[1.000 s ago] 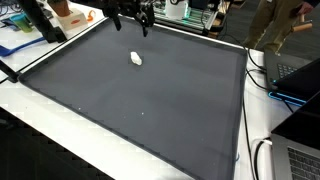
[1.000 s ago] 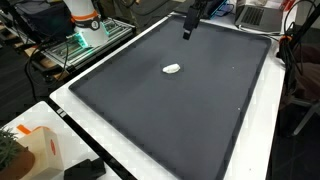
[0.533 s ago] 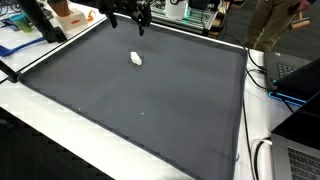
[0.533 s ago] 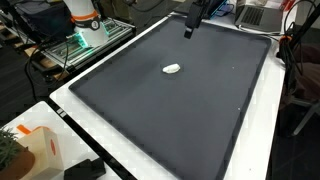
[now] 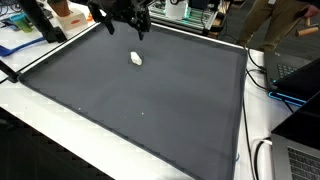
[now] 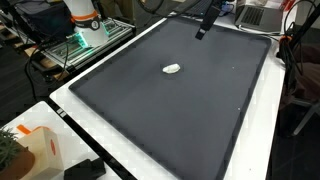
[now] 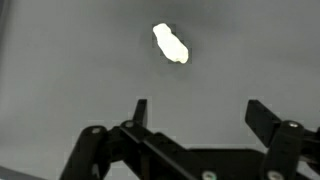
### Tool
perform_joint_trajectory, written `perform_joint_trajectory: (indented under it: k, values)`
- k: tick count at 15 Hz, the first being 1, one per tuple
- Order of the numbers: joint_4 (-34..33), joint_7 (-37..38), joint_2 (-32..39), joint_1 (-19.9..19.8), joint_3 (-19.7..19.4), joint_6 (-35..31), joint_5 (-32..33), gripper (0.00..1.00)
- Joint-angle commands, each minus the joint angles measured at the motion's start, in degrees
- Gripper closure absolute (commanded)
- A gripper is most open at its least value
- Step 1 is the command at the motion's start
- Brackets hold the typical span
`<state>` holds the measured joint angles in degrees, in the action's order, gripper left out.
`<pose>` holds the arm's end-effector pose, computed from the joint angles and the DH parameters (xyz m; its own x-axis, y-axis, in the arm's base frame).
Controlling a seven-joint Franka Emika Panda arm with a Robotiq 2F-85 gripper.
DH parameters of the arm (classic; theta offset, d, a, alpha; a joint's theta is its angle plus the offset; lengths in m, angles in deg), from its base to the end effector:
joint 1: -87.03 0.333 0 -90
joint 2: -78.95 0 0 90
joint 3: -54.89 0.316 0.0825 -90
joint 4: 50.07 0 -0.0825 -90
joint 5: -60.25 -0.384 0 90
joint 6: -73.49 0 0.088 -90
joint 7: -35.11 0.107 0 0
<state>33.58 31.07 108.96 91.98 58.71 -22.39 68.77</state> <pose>0.6611 0.0805 0.3592 0.9220 0.2301 -0.3113 0.2670 -0.9603 0.0810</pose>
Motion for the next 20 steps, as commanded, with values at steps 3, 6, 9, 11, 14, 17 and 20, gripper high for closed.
perform_joint_trajectory:
  k: [3,6,9,11,14,17,20]
  values:
    - [-18.36,5.26,13.5,-0.27,-2.85,13.41,-1.3,0.0]
    - [-26.23,8.19,19.71,-2.04,-4.56,18.79,-2.75,0.0]
    - [-22.56,6.59,17.64,-2.04,-4.62,16.79,-1.86,0.0]
    - [-22.48,6.48,17.7,-2.02,-4.59,16.67,-1.84,0.0]
    - [-23.72,5.57,18.11,-1.91,-4.23,17.8,-2.31,0.0]
    - [-28.12,3.02,21.48,-3.42,-3.64,23.12,-4.22,0.0]
    - [-31.76,0.11,24.72,-4.58,-3.2,29.29,-5.96,0.0]
